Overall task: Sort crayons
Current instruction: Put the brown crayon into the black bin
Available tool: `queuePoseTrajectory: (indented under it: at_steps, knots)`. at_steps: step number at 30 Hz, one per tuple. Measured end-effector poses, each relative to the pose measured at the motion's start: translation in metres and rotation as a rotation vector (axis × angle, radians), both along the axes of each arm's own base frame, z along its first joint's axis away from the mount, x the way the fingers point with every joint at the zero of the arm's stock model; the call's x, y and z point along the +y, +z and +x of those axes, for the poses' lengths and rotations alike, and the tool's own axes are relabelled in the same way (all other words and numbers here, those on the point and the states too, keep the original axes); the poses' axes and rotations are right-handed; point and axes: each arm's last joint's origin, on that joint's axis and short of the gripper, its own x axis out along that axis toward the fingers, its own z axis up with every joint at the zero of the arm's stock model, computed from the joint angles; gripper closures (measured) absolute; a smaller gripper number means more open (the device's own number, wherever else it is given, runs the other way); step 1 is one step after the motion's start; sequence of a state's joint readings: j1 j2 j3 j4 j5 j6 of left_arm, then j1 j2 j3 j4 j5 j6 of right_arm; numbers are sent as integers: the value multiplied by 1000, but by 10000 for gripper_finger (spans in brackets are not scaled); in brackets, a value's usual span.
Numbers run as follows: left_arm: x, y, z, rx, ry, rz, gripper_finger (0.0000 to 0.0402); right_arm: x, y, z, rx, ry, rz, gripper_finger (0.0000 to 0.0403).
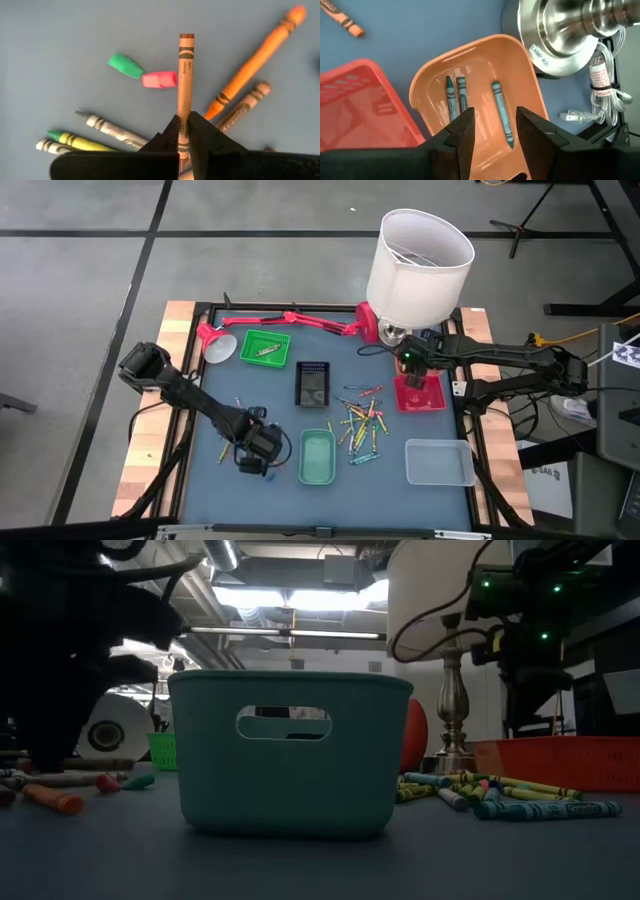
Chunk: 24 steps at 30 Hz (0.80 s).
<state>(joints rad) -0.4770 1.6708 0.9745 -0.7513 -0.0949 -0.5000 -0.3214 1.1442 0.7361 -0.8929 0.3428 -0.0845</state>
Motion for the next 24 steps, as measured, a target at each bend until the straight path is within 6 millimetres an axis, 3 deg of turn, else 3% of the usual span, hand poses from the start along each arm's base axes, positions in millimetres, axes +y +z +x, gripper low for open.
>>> queuePoseTrajectory:
  at_steps: [12, 20, 24]
  knots:
    - [15, 38, 35, -112, 142, -72, 398, 1, 0, 3, -52, 23, 67, 260]
    - [45, 79, 67, -254, 269, -127, 396, 3, 0, 5, -80, 42, 122, 260]
    - [67, 90, 77, -295, 284, -114, 396, 3, 0, 6, -88, 42, 120, 260]
